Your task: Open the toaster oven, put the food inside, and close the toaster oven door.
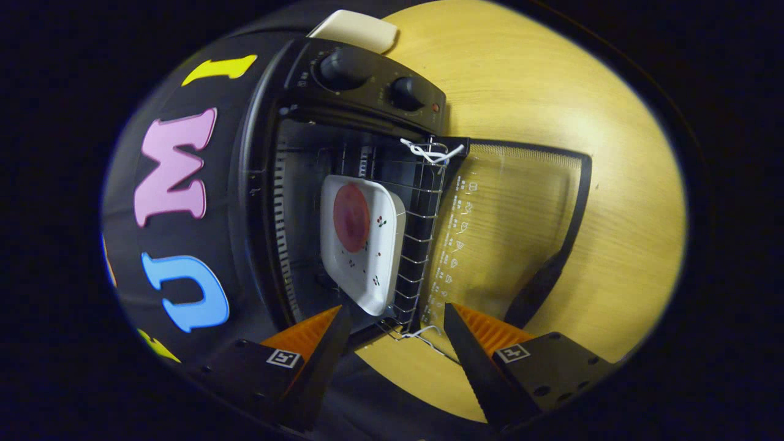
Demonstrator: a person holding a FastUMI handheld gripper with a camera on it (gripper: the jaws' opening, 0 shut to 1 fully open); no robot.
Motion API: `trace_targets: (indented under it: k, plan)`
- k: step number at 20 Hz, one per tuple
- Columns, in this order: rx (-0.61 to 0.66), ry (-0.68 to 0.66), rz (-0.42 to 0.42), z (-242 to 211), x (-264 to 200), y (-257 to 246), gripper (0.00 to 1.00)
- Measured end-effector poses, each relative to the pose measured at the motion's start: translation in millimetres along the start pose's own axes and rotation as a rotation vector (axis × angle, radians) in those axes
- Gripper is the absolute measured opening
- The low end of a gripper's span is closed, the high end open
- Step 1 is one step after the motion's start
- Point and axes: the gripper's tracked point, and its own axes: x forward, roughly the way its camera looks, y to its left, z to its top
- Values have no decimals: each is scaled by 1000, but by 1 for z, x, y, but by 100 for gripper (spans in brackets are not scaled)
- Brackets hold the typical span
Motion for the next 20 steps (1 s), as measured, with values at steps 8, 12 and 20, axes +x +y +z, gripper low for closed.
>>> trace_targets:
  k: [8,12,20]
  plan:
    - [-683,19,-26,1,-50,-39,99]
    - [-960,-9,-10,-3,-57,-44,98]
    - [-1161,56,-91,-27,-53,-83,99]
